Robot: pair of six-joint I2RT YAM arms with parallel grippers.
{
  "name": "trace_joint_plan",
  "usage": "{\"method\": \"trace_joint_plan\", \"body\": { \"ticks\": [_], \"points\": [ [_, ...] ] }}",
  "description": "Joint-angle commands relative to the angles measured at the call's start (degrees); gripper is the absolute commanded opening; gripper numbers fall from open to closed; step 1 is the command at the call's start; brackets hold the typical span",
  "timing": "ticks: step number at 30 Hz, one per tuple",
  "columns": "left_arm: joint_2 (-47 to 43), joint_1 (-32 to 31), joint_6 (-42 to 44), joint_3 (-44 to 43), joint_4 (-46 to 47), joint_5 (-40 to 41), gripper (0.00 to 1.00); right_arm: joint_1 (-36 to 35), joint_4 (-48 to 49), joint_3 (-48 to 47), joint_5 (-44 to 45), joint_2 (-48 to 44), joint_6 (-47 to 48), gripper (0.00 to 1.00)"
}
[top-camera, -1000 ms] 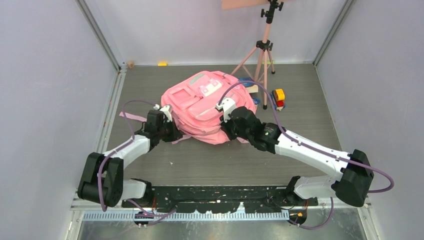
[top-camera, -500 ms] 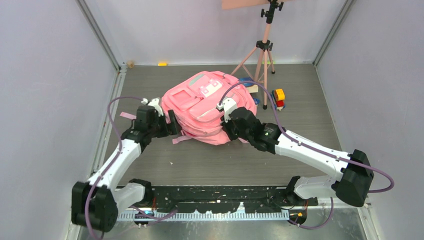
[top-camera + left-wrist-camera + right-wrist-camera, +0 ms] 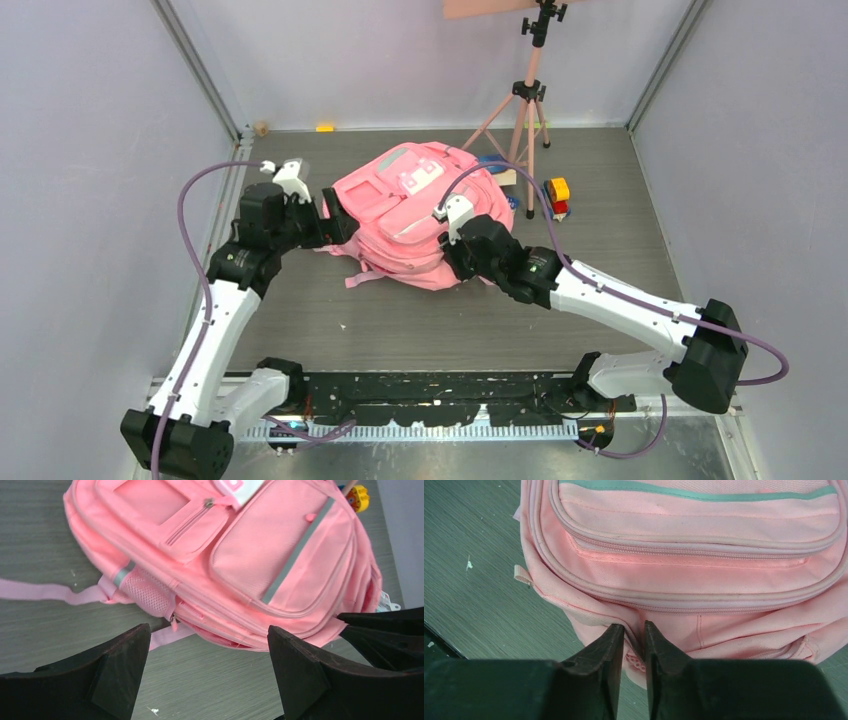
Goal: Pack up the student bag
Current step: Unzip the student bag at the center of the board, then adjust the student bag at the center of the board.
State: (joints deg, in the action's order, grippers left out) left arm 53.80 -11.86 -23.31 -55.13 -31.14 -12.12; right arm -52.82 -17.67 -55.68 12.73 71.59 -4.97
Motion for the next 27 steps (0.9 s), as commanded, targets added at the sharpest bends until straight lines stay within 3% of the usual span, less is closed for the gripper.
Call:
{"method": "trace_joint_plan", "body": {
  "ticks": [1,4,7,9,14,20,27],
  "points": [
    [2.7,0.1,4.6,-5.9,-2.2,-7.4,0.89,-0.2,3.3,-2.1,4.0,-3.8,-1.9,0.34],
    [4.6,-1.7,6.8,-8.7,-1.7,-9.7,0.88,-0.1,2.8,-2.5,6.4,-5.6,-2.2,0.62],
    [6.2,-7.0,9.4,-10.4,-0.8,-7.3,0.87,0.0,2.3,-2.6,8.1,-7.5,-2.1,0.77],
    [7.4,-11.4,12.3,-11.1,0.4,-5.4,0.87,0.4,1.5,-2.7,10.4,-8.8,-2.1,0.83],
    [12.3,-21.9,18.0,-11.3,4.5,-1.9,0.87,4.7,-2.2,-2.7,14.9,-11.5,-4.7,0.9],
    [21.7,-31.5,22.7,-14.0,6.3,4.6,0.87,16.9,-3.9,1.2,12.5,-15.9,-10.9,0.94],
    [30.3,-37.5,25.1,-17.0,6.6,11.0,0.9,22.4,-4.6,5.7,13.4,-19.9,-14.8,0.95]
  ]
}}
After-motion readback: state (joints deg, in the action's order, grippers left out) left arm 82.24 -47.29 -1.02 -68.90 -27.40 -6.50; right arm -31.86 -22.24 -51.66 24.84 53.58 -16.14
